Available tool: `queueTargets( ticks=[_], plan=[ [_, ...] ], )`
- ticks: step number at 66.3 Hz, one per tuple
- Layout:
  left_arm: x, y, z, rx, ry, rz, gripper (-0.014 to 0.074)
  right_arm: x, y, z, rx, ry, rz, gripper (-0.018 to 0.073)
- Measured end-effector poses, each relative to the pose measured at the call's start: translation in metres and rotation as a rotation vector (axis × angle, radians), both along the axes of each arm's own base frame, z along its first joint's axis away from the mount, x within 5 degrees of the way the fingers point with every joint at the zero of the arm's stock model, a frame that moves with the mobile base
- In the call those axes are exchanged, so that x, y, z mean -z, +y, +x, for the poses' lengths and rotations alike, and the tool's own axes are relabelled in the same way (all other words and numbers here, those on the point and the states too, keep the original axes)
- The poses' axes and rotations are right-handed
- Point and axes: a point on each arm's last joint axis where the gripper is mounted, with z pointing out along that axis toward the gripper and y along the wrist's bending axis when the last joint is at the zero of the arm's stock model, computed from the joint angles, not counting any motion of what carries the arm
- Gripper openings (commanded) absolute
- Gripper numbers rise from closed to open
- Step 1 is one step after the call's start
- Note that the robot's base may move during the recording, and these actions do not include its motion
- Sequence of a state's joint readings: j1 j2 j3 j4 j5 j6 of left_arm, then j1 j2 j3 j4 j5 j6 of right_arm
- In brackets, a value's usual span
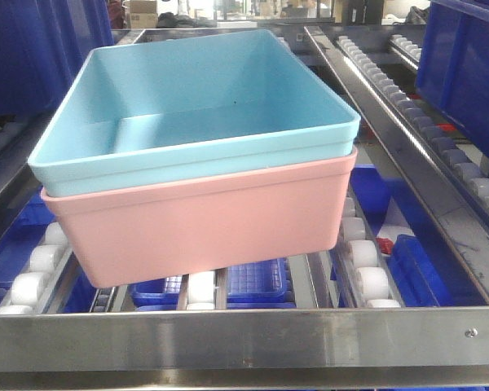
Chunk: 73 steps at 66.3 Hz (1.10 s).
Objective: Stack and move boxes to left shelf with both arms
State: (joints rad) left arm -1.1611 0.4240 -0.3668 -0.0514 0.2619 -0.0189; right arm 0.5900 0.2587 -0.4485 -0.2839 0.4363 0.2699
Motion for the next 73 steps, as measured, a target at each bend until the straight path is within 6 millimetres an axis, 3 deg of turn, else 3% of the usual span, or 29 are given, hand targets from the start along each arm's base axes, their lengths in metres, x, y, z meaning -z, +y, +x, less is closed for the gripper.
queueTargets(
  ticks=[12, 26, 55, 73],
  plan=[
    [0.035, 0.018, 0.000, -0.087, -0.052, -0.112, 0.0008, 0.000, 0.000, 0.000, 0.000, 0.000, 0.000, 0.0048],
    [0.070, 0.044, 0.001, -0.303, -0.123, -0.197, 0.0008, 0.000, 0.000, 0.000, 0.000, 0.000, 0.000, 0.0048],
    [0.084, 0.071, 0.016, -0.849, -0.189, -0.166, 0.0008, 0.000, 0.000, 0.000, -0.001, 0.001, 0.002, 0.0048],
    [0.078, 0.079, 0.018, -0.986, -0.262, -0.202, 0.0008, 0.000, 0.000, 0.000, -0.001, 0.001, 0.002, 0.0048]
  ],
)
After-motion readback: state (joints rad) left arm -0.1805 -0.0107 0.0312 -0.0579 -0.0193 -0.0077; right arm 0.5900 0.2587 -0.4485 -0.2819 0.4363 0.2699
